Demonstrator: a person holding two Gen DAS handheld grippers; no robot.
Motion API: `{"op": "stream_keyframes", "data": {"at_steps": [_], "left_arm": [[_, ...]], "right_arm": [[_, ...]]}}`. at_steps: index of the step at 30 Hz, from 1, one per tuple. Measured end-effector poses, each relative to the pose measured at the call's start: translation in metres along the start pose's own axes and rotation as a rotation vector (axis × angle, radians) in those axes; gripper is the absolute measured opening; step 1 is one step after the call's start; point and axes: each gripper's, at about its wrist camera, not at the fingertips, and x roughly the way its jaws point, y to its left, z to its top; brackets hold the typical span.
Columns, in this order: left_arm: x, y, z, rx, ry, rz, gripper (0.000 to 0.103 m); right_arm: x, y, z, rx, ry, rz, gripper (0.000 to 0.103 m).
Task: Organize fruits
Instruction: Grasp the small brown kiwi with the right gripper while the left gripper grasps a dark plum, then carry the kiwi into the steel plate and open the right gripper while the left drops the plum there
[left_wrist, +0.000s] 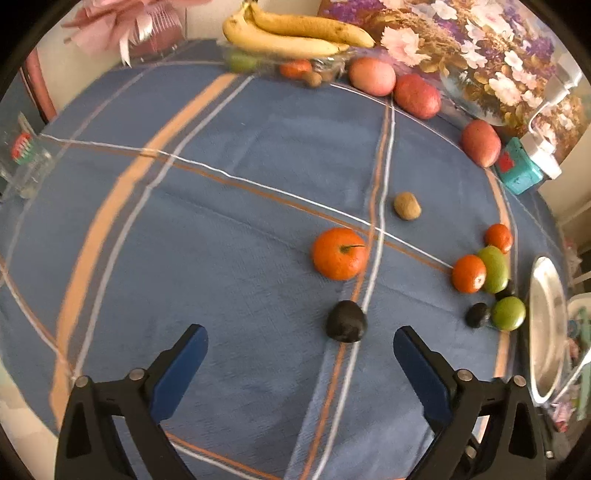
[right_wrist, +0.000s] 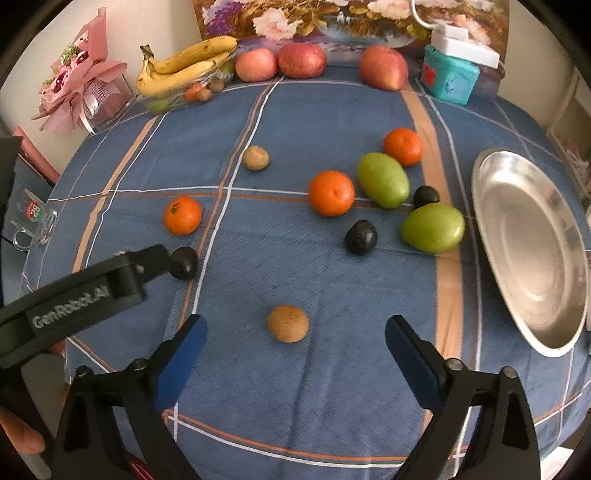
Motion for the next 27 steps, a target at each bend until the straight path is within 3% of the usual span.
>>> {"op": "stream_keyframes", "data": {"at_steps": [10, 13, 16, 18, 27], "left_arm": [[0.009, -0.015, -0.002, 0.074, 0.035, -0.04, 0.065], [0.01, -0.018, -0.004, 0.078, 0.053, -0.06, 0.044], [0.011, -0.019, -0.006, 0.079, 0.068, -0.073, 0.027], [0.009, -0.02, -0.006, 0.078, 0.066, -0.075, 0.025], [-0.007, 0.002, 0.001, 0.001, 0.037, -0.036, 0.023]], "right_arm": [[0.021, -0.001, -0.003, 0.007, 0.06, 0.016, 0.053], [0.022, 0.001, -0.004, 0.005, 0.069, 0.026, 0.038], [0.026, 0.005, -0.004, 0.009, 0.073, 0.031, 0.03], [0.027, 0.006, -0.004, 0.008, 0.069, 0.028, 0.026], [0.009, 0.001, -0.004, 0.03, 0.021, 0.07, 0.026]]}}
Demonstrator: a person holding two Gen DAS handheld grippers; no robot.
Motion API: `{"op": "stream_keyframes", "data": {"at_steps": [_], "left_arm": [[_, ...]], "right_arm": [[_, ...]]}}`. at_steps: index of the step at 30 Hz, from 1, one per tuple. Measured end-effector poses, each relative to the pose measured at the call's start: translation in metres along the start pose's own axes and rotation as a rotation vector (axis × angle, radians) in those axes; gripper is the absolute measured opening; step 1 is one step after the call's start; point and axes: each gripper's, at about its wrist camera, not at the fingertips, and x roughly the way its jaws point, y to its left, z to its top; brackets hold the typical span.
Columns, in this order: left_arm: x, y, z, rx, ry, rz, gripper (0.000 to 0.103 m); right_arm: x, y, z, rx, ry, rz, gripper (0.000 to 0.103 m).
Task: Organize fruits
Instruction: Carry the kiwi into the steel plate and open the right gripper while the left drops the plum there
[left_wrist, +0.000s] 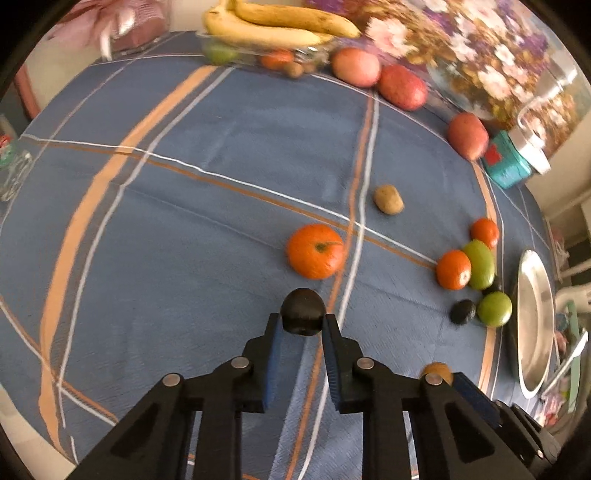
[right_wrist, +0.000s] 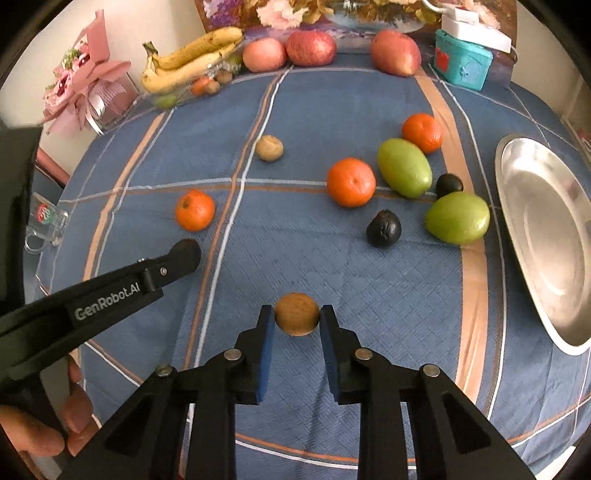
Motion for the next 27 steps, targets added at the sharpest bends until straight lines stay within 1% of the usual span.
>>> {"op": "stream_keyframes", "data": {"at_steps": [2, 4, 10, 12, 14, 16, 19, 22, 27], "left_arm": [[-0.005, 0.004, 0.002, -0.036, -0.001, -0.005, 0.023], [-0.009, 0.006, 0.004, -0.054, -0.006, -0.009, 0.023], [-0.024, -0.001, 0.019, -0.084, -0.043, -0.011, 0.023], [-0.026, -0.008, 0.025, -0.091, -0.059, -0.011, 0.023], [-0.023, -0.015, 0.036, -0.102, -0.063, -0.029, 0.023], [-0.018, -0.028, 0.045, -0.092, -0.06, -0.04, 0.023], [-0.018, -0.046, 0.049, -0.066, -0.081, -0.015, 0.023], [-0.014, -0.066, 0.05, -0.047, -0.09, -0.033, 0.023], [-0.002, -0.115, 0.046, 0.048, -0.09, -0.047, 0.023]], "right_arm": [[-0.007, -0.001, 0.001, 0.01, -0.022, 0.006, 0.026], [-0.014, -0.001, 0.004, 0.015, -0.041, -0.006, 0.026], [-0.023, -0.004, 0.022, 0.035, -0.069, -0.043, 0.026], [-0.025, -0.01, 0.03, 0.06, -0.077, -0.035, 0.026], [-0.026, -0.014, 0.038, 0.067, -0.088, -0.024, 0.026], [-0.026, -0.02, 0.047, 0.083, -0.096, -0.025, 0.026], [-0.033, -0.036, 0.056, 0.123, -0.121, -0.031, 0.026], [-0.04, -0.052, 0.06, 0.15, -0.145, -0.032, 0.026], [-0.058, -0.096, 0.066, 0.215, -0.186, -0.077, 0.026]]}}
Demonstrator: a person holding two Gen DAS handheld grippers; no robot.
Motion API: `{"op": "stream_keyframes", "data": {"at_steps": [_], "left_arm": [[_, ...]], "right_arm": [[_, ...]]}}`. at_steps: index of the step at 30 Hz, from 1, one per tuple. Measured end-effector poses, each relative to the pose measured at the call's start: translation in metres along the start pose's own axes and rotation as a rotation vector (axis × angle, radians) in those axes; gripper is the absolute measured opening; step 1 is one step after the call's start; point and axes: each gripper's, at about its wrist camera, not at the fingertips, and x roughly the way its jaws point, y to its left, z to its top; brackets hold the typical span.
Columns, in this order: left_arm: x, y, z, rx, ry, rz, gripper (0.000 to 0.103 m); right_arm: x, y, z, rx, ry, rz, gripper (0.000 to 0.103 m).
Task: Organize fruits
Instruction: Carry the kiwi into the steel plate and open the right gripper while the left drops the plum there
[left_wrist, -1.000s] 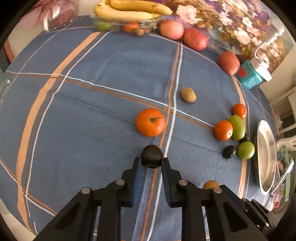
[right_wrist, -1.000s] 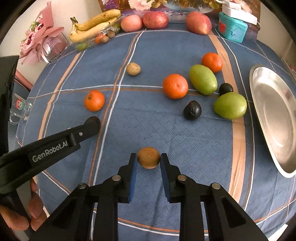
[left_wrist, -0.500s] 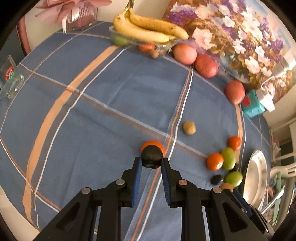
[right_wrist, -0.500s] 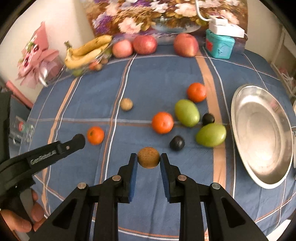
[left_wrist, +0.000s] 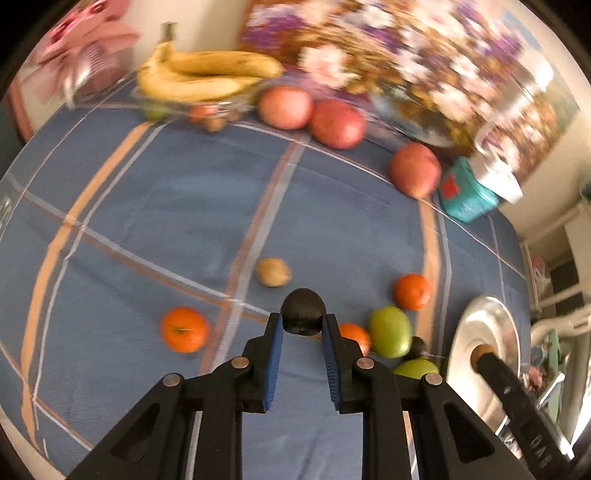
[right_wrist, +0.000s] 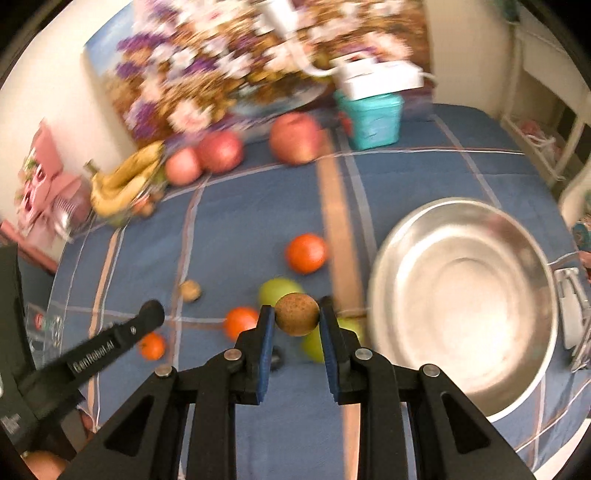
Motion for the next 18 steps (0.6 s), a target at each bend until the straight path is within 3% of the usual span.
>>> {"op": "stream_keyframes", "data": {"at_steps": [11, 18], "left_arm": [[0.012, -0.13, -0.04, 0.318, 0.015, -0.157, 0.023], [0.036, -0.17, -0.065, 0.42, 0.07, -0.181, 0.024]], "right_arm": [[-0.011, -0.118, 0.005, 0.201, -0.018, -0.181, 0.026], [-0.014, -0.157, -0.002, 0.265, -0.003, -0.213, 0.026]]}}
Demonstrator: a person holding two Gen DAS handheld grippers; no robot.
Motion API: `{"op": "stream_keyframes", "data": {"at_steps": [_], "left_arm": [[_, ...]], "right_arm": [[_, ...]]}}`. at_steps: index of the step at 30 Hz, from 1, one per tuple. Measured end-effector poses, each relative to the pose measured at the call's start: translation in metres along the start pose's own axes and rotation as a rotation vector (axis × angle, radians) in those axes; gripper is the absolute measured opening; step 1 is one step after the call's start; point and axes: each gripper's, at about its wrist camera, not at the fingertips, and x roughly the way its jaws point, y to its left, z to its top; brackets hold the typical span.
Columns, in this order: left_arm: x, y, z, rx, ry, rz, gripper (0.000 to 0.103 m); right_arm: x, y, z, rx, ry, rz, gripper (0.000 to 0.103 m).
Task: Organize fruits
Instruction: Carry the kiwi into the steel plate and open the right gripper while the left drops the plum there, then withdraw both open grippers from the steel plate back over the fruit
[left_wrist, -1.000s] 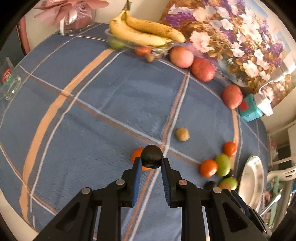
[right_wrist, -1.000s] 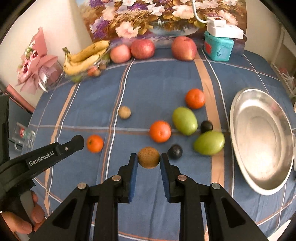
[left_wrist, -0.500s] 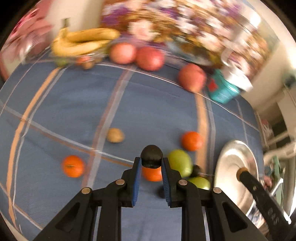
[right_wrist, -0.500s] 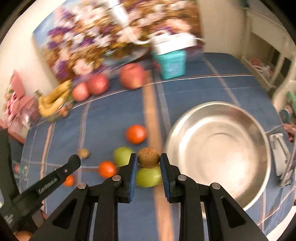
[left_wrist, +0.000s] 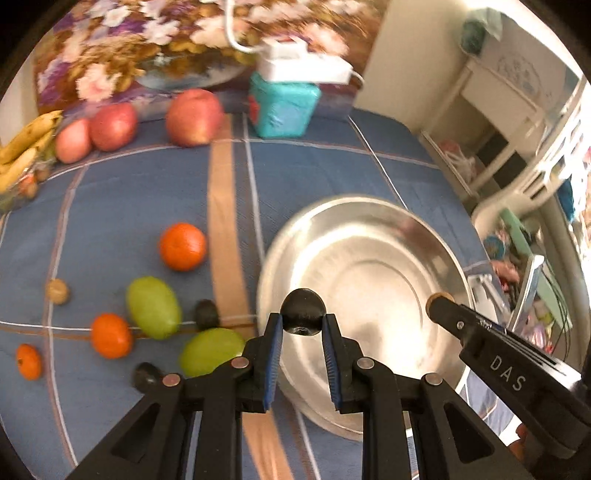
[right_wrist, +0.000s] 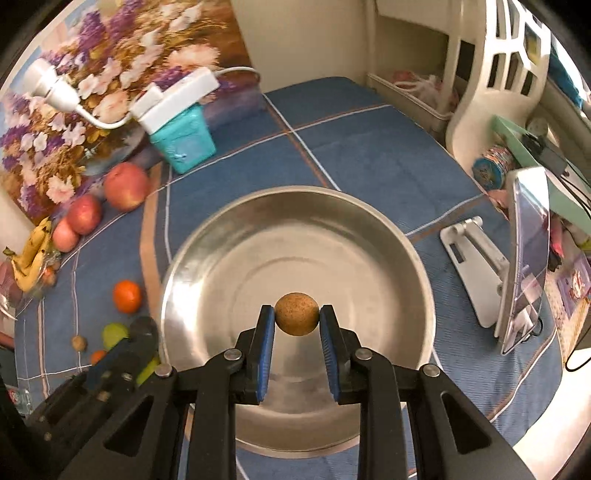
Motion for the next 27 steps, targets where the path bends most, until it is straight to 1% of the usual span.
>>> {"op": "stream_keyframes", "data": {"at_steps": [5, 8, 11, 13, 16, 19, 21, 25, 27], "left_arm": [[0.007, -0.01, -0.004, 0.036, 0.016, -0.001, 0.024], [0.006, -0.012, -0.003, 0.051, 0.022, 0.007, 0.028], [0.005, -0.013, -0.003, 0.053, 0.027, 0.003, 0.035], [0.005, -0.013, -0.002, 0.053, 0.029, 0.0, 0.044], [0.002, -0.013, -0.003, 0.053, 0.031, 0.002, 0.044], [-0.001, -0.007, -0.004, 0.028, 0.046, 0.013, 0.045], [-0.003, 0.001, -0.003, 0.003, 0.054, 0.031, 0.047], [-0.01, 0.024, -0.004, -0.068, 0.061, 0.064, 0.05], [-0.014, 0.033, -0.005, -0.087, 0.055, 0.083, 0.053]], "right_arm": [[0.003, -0.006, -0.002, -0.005, 0.014, -0.019, 0.026], [0.001, -0.007, -0.003, -0.005, 0.013, -0.022, 0.026], [-0.001, -0.007, -0.003, -0.004, 0.006, -0.026, 0.029], [0.0, -0.006, -0.001, -0.006, 0.006, -0.03, 0.034], [-0.001, -0.006, -0.001, -0.007, 0.006, -0.03, 0.036], [-0.004, -0.006, -0.001, -0.007, 0.001, -0.037, 0.036], [-0.006, -0.006, -0.002, -0.011, -0.003, -0.042, 0.036], [-0.008, -0.006, -0.004, -0.013, 0.001, -0.044, 0.036], [-0.008, -0.005, -0.006, -0.018, 0.006, -0.05, 0.036]]}}
